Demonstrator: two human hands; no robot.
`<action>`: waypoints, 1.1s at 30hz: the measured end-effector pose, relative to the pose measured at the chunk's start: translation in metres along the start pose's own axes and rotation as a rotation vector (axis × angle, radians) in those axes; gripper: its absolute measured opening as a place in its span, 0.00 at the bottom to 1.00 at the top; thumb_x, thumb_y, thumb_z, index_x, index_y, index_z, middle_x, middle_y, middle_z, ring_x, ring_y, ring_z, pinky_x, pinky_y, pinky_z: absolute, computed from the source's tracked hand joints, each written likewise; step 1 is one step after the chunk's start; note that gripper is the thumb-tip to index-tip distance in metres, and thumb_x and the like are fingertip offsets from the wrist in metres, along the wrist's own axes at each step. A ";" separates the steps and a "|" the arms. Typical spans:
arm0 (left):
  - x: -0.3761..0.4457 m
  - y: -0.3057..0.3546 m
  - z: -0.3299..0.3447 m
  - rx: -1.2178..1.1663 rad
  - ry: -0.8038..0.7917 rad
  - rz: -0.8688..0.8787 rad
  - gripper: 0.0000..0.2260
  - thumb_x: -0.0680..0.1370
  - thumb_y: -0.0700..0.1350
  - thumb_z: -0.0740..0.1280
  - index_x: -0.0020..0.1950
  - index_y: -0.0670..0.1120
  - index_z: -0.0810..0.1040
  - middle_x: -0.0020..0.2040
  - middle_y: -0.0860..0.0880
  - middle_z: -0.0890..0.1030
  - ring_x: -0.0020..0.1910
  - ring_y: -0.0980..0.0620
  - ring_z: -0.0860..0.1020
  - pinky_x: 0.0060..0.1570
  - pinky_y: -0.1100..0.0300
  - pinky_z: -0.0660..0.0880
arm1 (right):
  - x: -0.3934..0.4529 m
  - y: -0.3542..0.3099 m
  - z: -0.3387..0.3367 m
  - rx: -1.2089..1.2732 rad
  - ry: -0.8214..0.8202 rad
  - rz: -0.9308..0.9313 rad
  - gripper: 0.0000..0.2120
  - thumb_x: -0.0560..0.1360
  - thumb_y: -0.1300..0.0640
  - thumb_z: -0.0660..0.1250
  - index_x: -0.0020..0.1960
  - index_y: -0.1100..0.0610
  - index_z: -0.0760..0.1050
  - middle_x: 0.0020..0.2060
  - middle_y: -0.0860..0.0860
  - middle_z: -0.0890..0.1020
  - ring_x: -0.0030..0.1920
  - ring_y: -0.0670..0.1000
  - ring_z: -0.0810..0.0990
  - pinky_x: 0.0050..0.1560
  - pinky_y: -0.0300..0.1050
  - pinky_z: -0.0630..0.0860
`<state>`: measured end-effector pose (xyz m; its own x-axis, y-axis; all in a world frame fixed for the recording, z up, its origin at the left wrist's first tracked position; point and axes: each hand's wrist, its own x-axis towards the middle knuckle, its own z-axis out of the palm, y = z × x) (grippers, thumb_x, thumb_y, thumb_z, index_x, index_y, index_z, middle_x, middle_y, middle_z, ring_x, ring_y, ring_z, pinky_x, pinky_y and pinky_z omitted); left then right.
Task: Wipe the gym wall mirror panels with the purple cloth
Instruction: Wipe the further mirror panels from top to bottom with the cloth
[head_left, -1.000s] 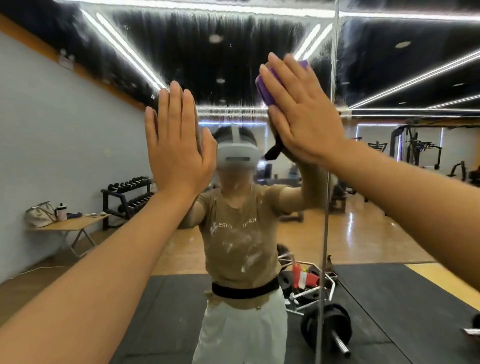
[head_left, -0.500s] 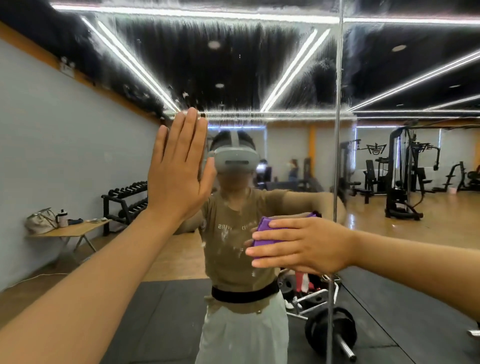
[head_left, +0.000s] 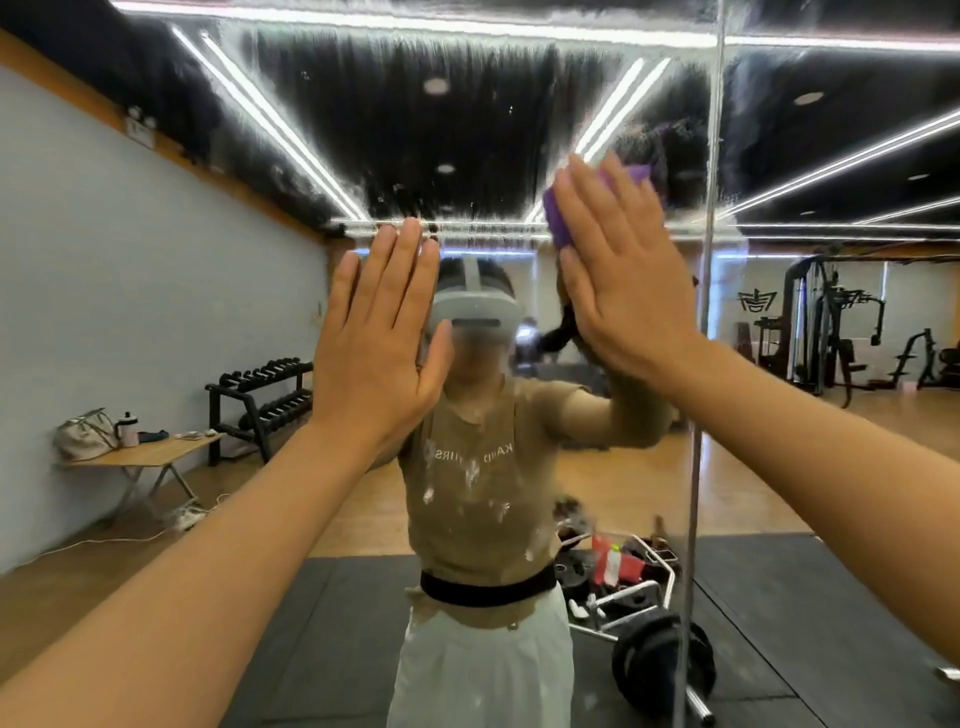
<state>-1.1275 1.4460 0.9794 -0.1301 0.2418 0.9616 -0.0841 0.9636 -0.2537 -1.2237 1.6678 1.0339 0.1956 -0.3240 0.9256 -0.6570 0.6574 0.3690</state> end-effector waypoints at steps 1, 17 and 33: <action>-0.001 -0.003 -0.001 -0.003 -0.007 0.019 0.29 0.84 0.52 0.53 0.82 0.40 0.55 0.82 0.42 0.54 0.82 0.45 0.51 0.80 0.47 0.47 | -0.014 -0.007 0.001 -0.008 -0.033 -0.103 0.25 0.85 0.54 0.53 0.80 0.60 0.59 0.79 0.59 0.61 0.80 0.61 0.57 0.81 0.57 0.49; -0.038 -0.050 -0.022 0.041 -0.092 0.112 0.28 0.83 0.51 0.53 0.82 0.43 0.57 0.82 0.43 0.56 0.81 0.46 0.53 0.79 0.44 0.50 | -0.006 0.001 0.005 -0.011 -0.281 -0.595 0.26 0.83 0.54 0.56 0.80 0.55 0.60 0.80 0.54 0.60 0.80 0.56 0.56 0.81 0.54 0.47; -0.038 -0.060 -0.020 0.014 -0.085 0.155 0.27 0.84 0.51 0.53 0.82 0.42 0.58 0.82 0.44 0.57 0.81 0.46 0.54 0.79 0.44 0.53 | -0.143 -0.071 0.011 -0.051 -0.451 -0.785 0.33 0.80 0.51 0.62 0.82 0.51 0.56 0.81 0.49 0.57 0.81 0.54 0.53 0.81 0.55 0.47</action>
<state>-1.0978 1.3817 0.9602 -0.2258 0.3765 0.8985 -0.0698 0.9137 -0.4004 -1.2129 1.6595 0.8744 0.2628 -0.9203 0.2898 -0.4199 0.1613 0.8931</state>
